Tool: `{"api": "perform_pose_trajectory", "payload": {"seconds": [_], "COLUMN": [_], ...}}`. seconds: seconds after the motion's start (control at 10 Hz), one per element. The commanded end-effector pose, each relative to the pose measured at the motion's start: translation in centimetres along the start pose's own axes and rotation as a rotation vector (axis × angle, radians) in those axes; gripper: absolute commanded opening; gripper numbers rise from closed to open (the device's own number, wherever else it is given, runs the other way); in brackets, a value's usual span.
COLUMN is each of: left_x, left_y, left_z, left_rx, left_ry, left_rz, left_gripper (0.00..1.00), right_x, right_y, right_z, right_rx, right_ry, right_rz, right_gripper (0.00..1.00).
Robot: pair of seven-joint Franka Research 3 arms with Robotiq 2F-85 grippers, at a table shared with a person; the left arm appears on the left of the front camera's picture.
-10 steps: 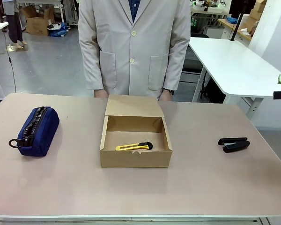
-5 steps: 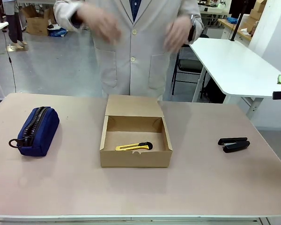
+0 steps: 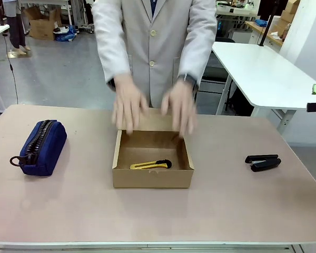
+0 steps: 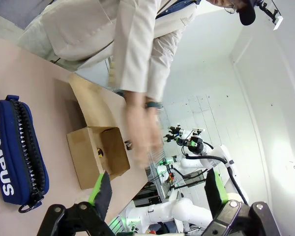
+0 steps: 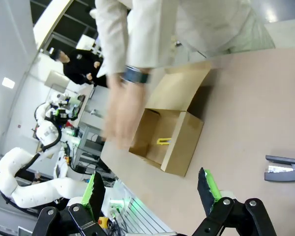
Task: Pack the item into the box.
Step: Close the Mailer Box.
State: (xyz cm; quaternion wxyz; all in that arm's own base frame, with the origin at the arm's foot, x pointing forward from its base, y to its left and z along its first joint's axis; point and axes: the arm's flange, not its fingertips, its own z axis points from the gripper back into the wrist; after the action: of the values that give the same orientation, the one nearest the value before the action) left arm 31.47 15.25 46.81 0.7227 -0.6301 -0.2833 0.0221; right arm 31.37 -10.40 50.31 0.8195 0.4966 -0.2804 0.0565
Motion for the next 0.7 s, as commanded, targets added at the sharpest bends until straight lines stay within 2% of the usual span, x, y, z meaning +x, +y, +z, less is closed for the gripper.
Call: {"api": "perform_pose_trajectory", "payload": {"seconds": [0.0,0.6], "left_x": [-0.04,-0.04], "left_y": [-0.13,-0.13], "left_z": [-0.13,-0.13], "left_rx": [-0.02,-0.02], "left_ry": [-0.009,-0.009], "left_rz": [-0.018,-0.018], "left_gripper": [1.0,1.0], "right_x": [0.25,0.25], "right_y": [-0.06,-0.06], "right_z": [0.32,0.32], "right_rx": [0.002,0.002], "right_ry": [0.009,0.009], "right_rz": [0.021,0.021], "right_gripper": [1.0,1.0]}}
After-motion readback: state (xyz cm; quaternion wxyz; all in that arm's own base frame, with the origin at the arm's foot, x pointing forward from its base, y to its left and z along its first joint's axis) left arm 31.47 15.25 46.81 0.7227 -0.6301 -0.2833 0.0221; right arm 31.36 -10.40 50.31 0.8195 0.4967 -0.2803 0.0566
